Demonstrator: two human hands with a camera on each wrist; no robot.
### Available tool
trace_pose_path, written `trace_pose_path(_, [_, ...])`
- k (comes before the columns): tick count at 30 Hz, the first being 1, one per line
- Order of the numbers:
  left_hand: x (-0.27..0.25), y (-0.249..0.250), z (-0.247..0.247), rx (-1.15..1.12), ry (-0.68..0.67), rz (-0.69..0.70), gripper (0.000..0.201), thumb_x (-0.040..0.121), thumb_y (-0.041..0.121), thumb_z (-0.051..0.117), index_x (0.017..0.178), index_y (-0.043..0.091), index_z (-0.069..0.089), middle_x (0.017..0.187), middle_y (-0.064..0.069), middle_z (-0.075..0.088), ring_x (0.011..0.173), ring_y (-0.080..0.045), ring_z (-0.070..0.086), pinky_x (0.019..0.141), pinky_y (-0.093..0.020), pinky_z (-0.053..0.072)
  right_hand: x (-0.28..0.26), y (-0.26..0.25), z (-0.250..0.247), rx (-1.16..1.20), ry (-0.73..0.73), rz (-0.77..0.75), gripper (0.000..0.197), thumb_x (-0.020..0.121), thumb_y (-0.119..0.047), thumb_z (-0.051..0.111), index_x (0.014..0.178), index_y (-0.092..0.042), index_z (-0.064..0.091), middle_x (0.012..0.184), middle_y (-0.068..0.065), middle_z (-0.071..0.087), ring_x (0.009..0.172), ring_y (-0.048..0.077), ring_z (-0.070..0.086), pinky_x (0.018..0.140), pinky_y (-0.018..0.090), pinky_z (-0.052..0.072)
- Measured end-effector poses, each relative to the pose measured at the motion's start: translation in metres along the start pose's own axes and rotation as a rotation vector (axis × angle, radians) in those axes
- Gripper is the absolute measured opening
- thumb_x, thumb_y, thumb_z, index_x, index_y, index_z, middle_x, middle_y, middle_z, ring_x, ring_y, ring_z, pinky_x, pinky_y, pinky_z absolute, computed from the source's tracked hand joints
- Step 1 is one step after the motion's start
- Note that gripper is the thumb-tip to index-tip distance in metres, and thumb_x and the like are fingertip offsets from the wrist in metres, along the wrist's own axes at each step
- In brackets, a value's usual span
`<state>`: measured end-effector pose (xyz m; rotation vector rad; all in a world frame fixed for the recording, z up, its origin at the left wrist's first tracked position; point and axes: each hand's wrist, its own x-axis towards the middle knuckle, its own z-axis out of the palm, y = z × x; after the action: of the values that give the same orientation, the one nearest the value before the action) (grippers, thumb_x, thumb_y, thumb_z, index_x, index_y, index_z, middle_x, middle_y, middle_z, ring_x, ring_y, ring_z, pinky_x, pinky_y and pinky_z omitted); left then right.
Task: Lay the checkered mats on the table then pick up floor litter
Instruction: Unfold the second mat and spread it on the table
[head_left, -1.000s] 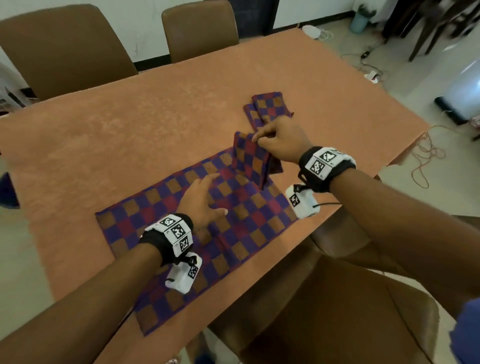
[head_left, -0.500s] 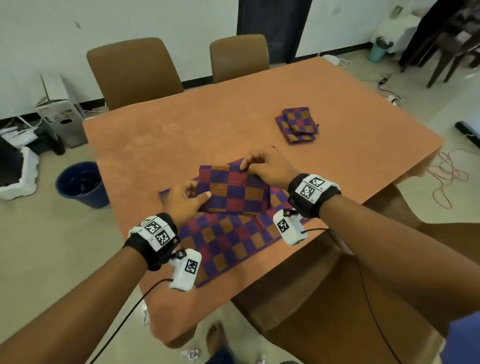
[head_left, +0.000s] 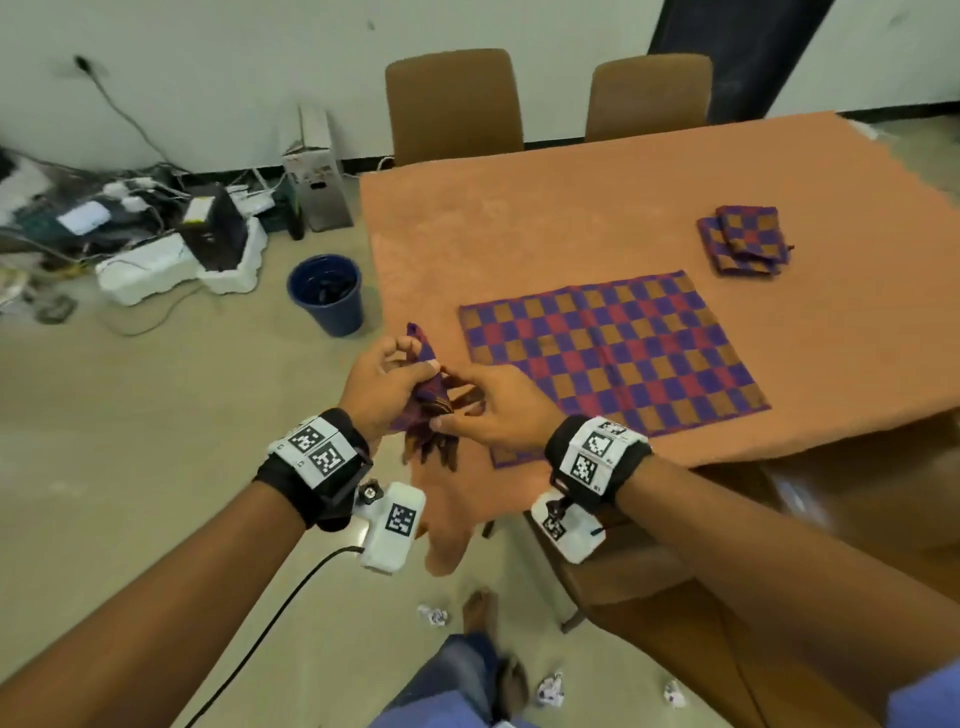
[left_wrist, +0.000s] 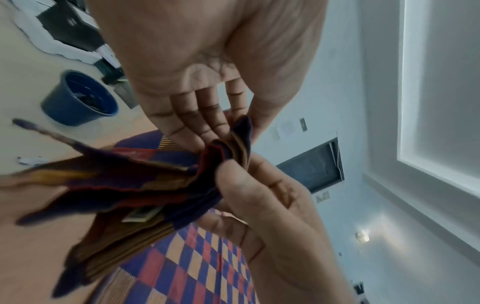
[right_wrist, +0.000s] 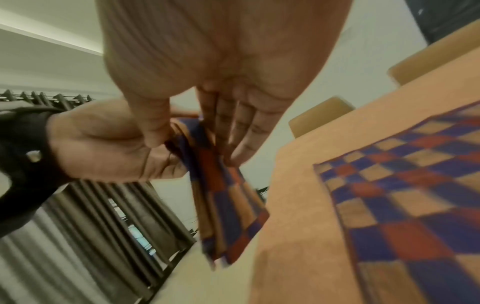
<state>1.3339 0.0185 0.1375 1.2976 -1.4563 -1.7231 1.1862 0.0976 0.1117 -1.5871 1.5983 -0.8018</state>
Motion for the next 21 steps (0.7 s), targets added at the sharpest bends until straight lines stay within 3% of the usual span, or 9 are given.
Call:
trace_pose_path(3, [-0.027,-0.008,-0.036,-0.026,0.071,-0.04,0.011,0.089,0.011,0.061,0.096,0.019,0.06,0.087,-0.012,0.068,0.066,-0.018,0.065,0.065,-0.033,0.052,0.003,-0.017,0.051,0.123,0.044,-0.083,0.031,0.089,-0.027,0.067,0.119,-0.021,0.064,0.104,0.0,0.073,0.082,0.007,0.067,0.08,0.031,0.057])
trace_pose_path(5, [-0.043,-0.014,-0.061,-0.053,0.115,-0.056,0.013,0.092,0.017,0.059,0.105,0.016,0.063,0.09,-0.014,0.067,0.075,-0.022,0.063,0.068,-0.033,0.05,0.009,-0.032,0.08,0.232,-0.005,-0.112,0.028,0.091,-0.026,0.063,0.118,-0.024,0.065,0.101,0.002,0.074,0.077,0.01,0.067,0.08,0.04,0.057])
trace_pose_path(7, [-0.058,-0.02,-0.083,-0.074,0.137,-0.069,0.022,0.094,0.024,0.056,0.108,0.01,0.066,0.09,-0.016,0.063,0.081,-0.026,0.058,0.068,-0.033,0.047,0.016,-0.045,0.103,0.296,-0.037,-0.113,0.023,0.089,-0.029,0.063,0.112,-0.026,0.068,0.097,0.004,0.075,0.08,0.02,0.07,0.079,0.049,0.057])
trace_pose_path(10, [-0.071,-0.026,-0.116,-0.068,0.149,-0.067,0.031,0.094,0.031,0.054,0.109,0.009,0.069,0.094,-0.016,0.063,0.084,-0.025,0.057,0.076,-0.038,0.047,0.031,-0.065,0.129,0.366,-0.047,-0.059,0.017,0.09,-0.031,0.06,0.094,-0.02,0.072,0.088,0.011,0.074,0.083,0.028,0.072,0.077,0.051,0.059])
trace_pose_path(14, [-0.075,-0.029,-0.162,0.024,0.159,0.039,0.025,0.093,0.017,0.058,0.116,0.011,0.066,0.094,-0.006,0.07,0.09,-0.023,0.066,0.083,-0.037,0.055,0.06,-0.092,0.156,0.423,-0.03,-0.011,0.024,0.096,-0.019,0.054,0.077,-0.017,0.069,0.076,0.01,0.071,0.075,0.027,0.073,0.071,0.042,0.061])
trace_pose_path(16, [-0.069,-0.032,-0.193,0.167,0.186,0.095,0.023,0.09,0.008,0.058,0.111,0.016,0.065,0.083,-0.002,0.066,0.088,-0.028,0.067,0.081,-0.041,0.058,0.08,-0.106,0.172,0.4,-0.049,-0.007,0.022,0.097,-0.017,0.054,0.083,-0.016,0.071,0.08,0.012,0.073,0.076,0.025,0.073,0.072,0.039,0.061])
trace_pose_path(18, [-0.06,-0.038,-0.231,0.298,0.22,0.093,0.028,0.084,0.003,0.057,0.102,0.022,0.066,0.083,-0.006,0.066,0.085,-0.032,0.068,0.078,-0.044,0.058,0.105,-0.117,0.189,0.377,-0.069,-0.008,0.02,0.097,-0.018,0.054,0.089,-0.013,0.072,0.085,0.016,0.074,0.08,0.028,0.072,0.075,0.043,0.06])
trace_pose_path(21, [-0.049,-0.049,-0.295,0.585,0.377,0.049,0.032,0.076,-0.003,0.054,0.089,0.022,0.07,0.083,-0.004,0.062,0.085,-0.027,0.062,0.075,-0.031,0.05,0.147,-0.133,0.216,0.324,-0.007,0.014,0.024,0.093,-0.025,0.054,0.085,-0.01,0.071,0.081,0.021,0.071,0.069,0.023,0.065,0.068,0.047,0.055])
